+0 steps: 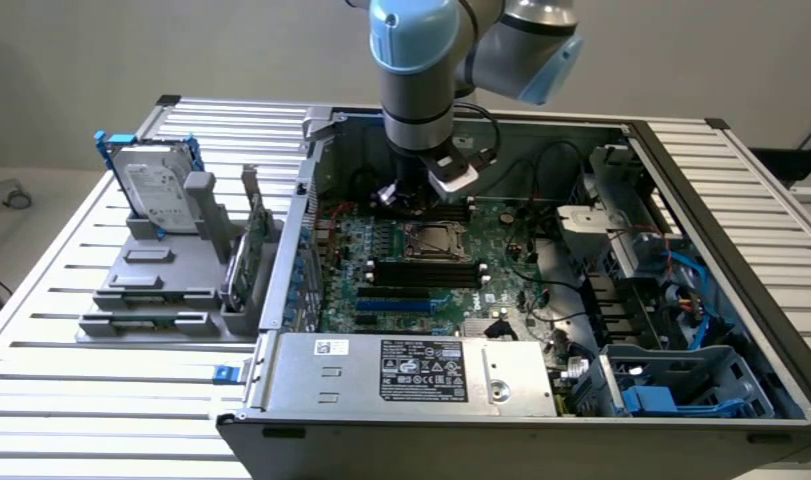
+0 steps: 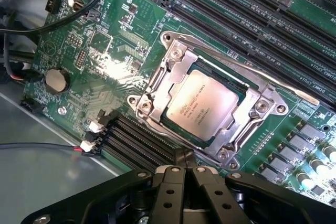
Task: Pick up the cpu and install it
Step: 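Install the first cpu locking lever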
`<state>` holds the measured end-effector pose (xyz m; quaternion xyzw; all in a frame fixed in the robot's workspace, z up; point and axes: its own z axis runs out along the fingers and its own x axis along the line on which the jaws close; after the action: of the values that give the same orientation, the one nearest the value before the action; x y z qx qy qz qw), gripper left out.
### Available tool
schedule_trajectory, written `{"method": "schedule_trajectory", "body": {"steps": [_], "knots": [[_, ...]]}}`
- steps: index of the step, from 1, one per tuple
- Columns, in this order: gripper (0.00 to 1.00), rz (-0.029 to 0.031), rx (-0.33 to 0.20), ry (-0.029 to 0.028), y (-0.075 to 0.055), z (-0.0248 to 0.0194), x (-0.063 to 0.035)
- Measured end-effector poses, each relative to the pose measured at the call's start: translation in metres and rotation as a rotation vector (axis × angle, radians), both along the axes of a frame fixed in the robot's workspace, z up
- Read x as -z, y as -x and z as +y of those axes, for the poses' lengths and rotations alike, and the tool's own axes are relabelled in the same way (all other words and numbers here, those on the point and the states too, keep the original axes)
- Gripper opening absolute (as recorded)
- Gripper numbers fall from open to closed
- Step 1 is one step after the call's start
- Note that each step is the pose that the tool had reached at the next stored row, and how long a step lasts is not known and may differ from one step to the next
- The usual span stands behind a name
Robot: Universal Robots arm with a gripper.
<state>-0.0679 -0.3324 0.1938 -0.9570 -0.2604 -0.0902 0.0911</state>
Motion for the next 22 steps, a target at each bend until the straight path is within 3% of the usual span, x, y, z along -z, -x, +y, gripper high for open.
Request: {"method": "schedule_trajectory", "body": {"steps": [22], "knots": [[0.11, 0.0, 0.0, 0.0, -0.0093, 0.0, 0.0007]]}}
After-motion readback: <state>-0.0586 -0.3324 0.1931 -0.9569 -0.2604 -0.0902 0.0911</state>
